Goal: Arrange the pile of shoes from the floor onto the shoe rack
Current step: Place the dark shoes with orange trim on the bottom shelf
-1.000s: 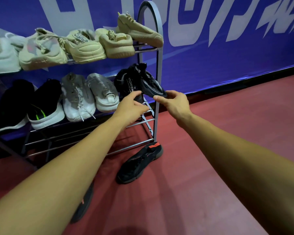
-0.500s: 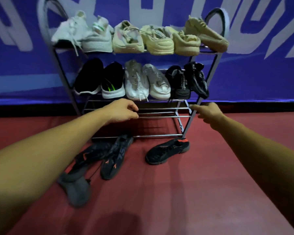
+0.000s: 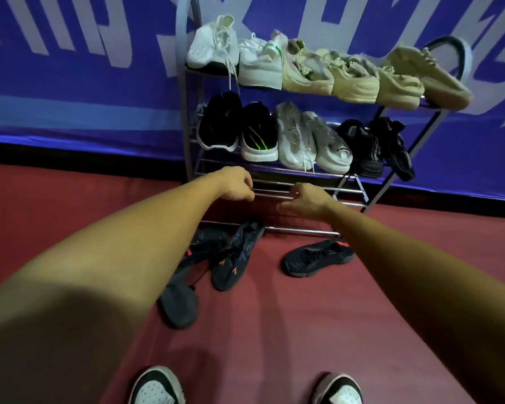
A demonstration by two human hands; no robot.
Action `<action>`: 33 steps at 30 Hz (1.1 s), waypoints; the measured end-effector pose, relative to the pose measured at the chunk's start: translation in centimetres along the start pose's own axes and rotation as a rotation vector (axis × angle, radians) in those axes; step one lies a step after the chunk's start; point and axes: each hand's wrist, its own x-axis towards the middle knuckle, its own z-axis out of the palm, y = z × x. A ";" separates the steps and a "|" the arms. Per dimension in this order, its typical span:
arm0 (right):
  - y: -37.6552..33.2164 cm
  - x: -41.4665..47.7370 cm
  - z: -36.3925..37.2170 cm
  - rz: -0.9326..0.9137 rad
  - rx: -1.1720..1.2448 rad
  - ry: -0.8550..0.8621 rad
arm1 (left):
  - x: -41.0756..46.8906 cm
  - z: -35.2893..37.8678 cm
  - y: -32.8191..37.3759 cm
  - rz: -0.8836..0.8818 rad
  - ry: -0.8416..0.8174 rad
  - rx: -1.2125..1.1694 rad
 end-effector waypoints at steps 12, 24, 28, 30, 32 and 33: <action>-0.4 8.8 10.0 0.015 -0.164 -0.274 | 7.1 6.3 -8.0 -0.048 -0.271 0.310; 2.4 9.6 23.6 0.231 0.134 -0.489 | 10.0 18.5 -13.1 -0.247 -0.443 0.112; 3.0 9.9 25.0 0.325 0.358 -0.440 | 9.3 20.0 -13.1 -0.311 -0.413 -0.029; 3.4 9.8 24.8 0.324 0.441 -0.429 | 8.8 19.8 -13.2 -0.329 -0.381 -0.104; 3.3 8.5 23.5 0.332 0.454 -0.420 | 8.1 19.5 -13.3 -0.331 -0.373 -0.150; 3.5 7.9 23.1 0.318 0.441 -0.426 | 7.6 19.5 -13.3 -0.329 -0.374 -0.166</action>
